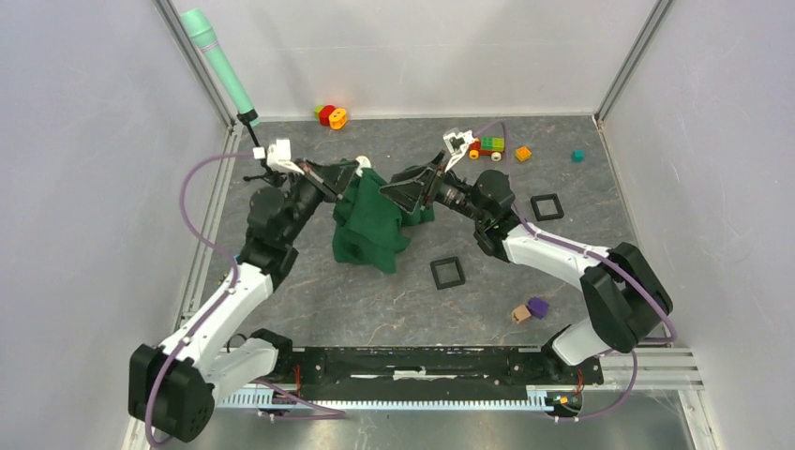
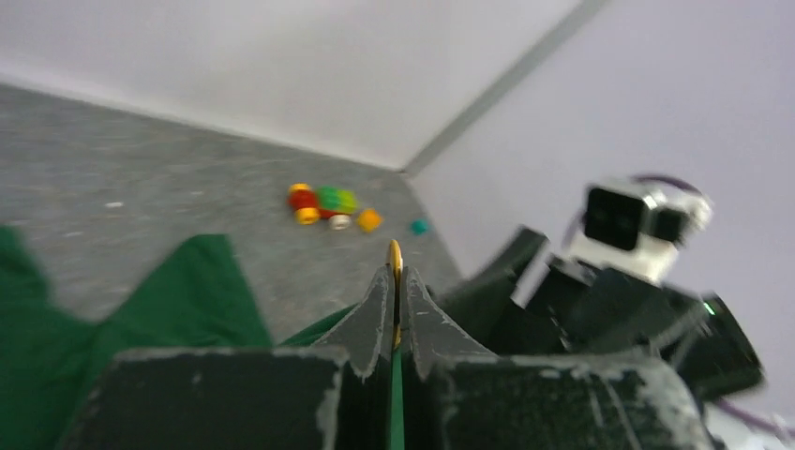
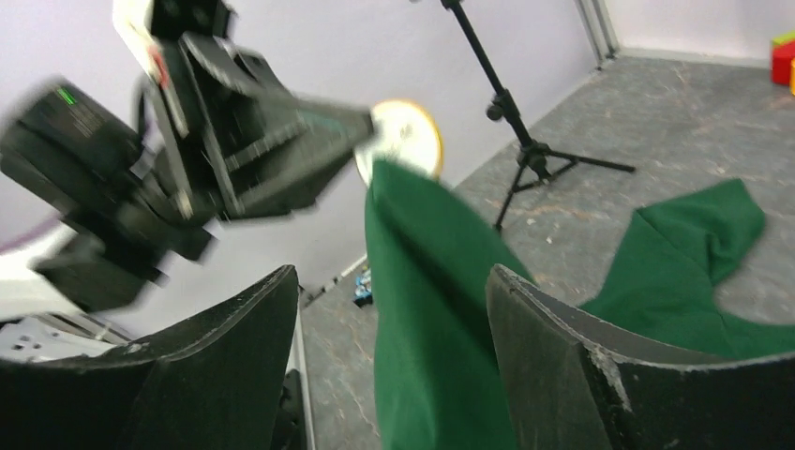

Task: Remove the brooch from the garment

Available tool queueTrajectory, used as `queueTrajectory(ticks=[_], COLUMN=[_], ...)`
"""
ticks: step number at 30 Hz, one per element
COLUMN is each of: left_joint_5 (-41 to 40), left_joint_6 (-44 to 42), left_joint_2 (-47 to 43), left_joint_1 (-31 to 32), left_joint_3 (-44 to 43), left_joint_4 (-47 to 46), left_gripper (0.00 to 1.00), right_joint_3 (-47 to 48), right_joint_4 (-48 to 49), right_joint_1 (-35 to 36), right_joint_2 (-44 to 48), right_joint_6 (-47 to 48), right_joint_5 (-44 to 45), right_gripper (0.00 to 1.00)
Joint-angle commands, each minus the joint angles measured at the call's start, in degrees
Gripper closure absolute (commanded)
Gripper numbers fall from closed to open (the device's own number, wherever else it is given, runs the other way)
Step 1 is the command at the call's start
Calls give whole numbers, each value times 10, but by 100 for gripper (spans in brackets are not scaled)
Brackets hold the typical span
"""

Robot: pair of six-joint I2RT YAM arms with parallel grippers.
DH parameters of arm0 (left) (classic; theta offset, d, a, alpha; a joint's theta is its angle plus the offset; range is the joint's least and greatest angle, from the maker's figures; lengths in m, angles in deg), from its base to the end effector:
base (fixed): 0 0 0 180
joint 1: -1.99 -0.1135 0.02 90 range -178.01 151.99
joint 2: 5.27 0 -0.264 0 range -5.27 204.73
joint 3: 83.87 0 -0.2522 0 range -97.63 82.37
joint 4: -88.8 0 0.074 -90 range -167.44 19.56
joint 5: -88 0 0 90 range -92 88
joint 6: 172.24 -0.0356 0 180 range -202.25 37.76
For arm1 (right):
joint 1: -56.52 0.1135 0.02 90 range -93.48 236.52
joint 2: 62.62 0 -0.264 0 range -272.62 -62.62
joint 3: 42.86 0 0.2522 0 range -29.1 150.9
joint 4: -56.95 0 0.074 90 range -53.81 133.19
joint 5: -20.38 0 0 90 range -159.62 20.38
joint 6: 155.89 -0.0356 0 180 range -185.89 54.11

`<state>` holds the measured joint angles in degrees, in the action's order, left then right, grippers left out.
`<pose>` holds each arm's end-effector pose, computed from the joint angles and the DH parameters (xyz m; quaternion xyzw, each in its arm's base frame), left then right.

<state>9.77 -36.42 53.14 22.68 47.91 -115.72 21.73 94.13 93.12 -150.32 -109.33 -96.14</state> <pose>0.2176 -0.0900 0.3207 -0.0537 0.6132 -0.4834 0.6225 0.2667 0.2179 0.3040 -0.1448 0.6085 0.6015 0.4969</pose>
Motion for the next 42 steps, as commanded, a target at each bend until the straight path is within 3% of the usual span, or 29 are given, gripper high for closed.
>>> queueTrajectory(ticks=[1, 4, 8, 16, 22, 27, 37, 42], left_joint_5=[-188, -248, -129, -40, 90, 134, 251, 270], left_joint_6=[-137, -157, -157, -208, -203, -188, 16, 50], left_joint_2=[-23, 38, 61, 50, 49, 45, 23, 20], left_joint_1=[2, 2, 2, 1, -1, -3, -29, -30], left_joint_3=[-154, -244, -256, -323, -314, -307, -176, -162], left_joint_4=[533, 731, 772, 925, 915, 892, 626, 584], left_gripper=[98, 98, 98, 98, 98, 98, 98, 98], right_joint_3=[-34, -50, -64, -76, -132, -154, -193, -202], right_joint_4=[-55, -70, -71, -105, 24, 34, 52, 55], right_joint_1=[1, 10, 26, 101, 112, 124, 143, 157], right_joint_2=[42, 40, 29, 37, 32, 37, 46, 52], right_joint_6=[75, 88, 86, 109, -15, -59, -197, -215], right_joint_5=[27, 28, 19, 29, 36, 78, 188, 246], right_gripper=[22, 22, 22, 23, 26, 25, 16, 22])
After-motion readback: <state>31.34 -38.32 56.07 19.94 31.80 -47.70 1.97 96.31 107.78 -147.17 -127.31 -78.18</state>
